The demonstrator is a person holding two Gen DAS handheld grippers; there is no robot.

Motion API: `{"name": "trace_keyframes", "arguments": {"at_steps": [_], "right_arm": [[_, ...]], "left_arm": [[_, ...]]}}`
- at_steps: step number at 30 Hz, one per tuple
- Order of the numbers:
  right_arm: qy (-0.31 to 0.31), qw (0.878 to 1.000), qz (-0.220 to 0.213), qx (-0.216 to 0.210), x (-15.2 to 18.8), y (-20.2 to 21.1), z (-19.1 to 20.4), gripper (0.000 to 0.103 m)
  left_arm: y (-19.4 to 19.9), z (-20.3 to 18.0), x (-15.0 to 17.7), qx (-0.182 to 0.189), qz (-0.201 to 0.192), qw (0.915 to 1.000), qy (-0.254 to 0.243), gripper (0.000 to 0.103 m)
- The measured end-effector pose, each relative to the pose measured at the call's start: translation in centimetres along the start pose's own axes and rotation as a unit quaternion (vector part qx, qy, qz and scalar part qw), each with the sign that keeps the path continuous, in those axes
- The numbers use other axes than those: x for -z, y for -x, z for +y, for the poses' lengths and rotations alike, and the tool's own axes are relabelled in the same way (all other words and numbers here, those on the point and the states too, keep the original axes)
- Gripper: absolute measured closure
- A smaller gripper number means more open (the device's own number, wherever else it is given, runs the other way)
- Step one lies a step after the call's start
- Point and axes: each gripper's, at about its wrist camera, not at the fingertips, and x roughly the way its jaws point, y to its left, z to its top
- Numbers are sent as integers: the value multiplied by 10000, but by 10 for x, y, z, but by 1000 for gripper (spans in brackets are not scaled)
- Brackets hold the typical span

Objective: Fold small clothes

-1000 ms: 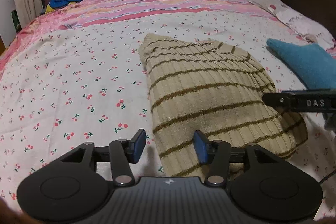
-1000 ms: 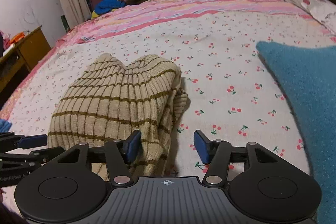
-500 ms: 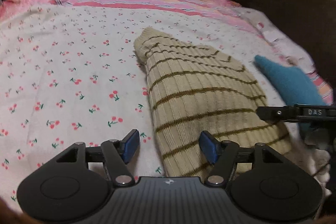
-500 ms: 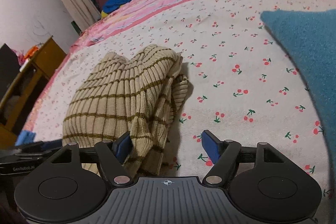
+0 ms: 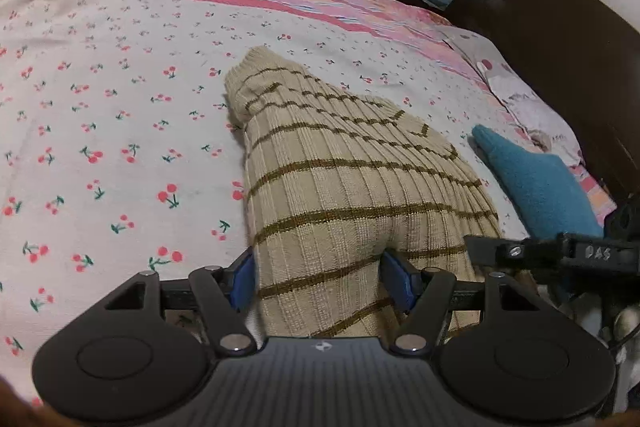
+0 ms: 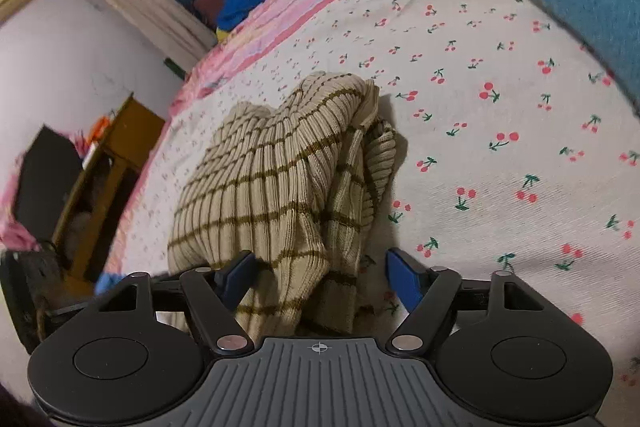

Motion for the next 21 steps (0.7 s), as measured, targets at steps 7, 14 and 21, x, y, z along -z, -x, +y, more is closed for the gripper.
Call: {"name": "trace_keyframes", "arguments": {"at_steps": [7,14,21], "right_arm": [[-63,9996,119,-229,10,-4,15,74],[147,9988,267,-373,37,20,42,76],[411,9971,555,320,80,45,47,76]], "left_arm": [[27,-2,6,84,-133,9999,-13,57],[71,1,36,151,-166,9997,36,59],[88,-11,93,-8,196,9995,-238,59]]}}
